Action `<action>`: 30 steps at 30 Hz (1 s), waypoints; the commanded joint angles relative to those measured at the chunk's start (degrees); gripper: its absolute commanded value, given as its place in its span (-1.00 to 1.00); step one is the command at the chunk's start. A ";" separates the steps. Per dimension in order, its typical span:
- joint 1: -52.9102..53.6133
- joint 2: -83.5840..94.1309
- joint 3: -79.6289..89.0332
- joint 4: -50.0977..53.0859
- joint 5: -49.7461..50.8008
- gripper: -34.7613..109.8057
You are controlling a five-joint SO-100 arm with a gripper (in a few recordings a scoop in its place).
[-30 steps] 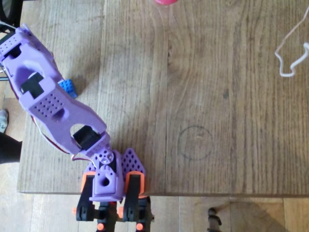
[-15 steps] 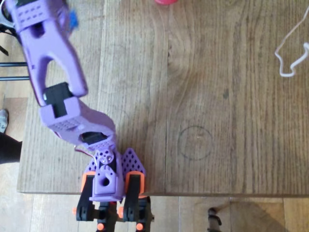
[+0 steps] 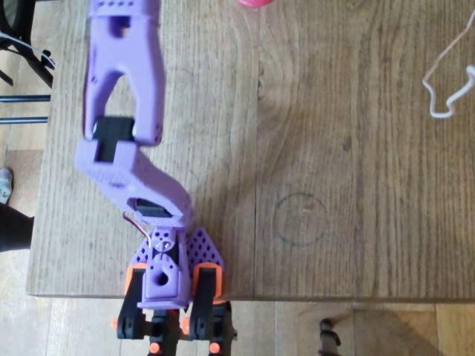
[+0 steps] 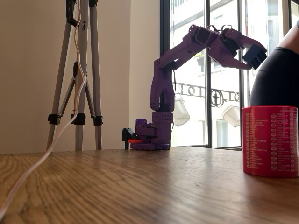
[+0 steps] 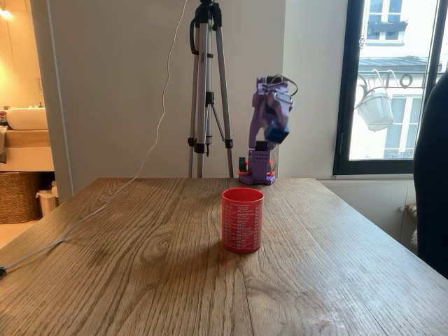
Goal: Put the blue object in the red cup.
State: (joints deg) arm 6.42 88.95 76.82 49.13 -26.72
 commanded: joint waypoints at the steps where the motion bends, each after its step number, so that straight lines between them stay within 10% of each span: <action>1: 2.55 -4.75 -4.83 -12.48 -5.54 -0.51; 23: 6.24 -13.01 -2.46 -29.97 -10.37 -0.51; 30: 7.03 -11.51 -2.46 -22.68 -10.46 0.02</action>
State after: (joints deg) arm 12.39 73.65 76.20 22.41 -37.09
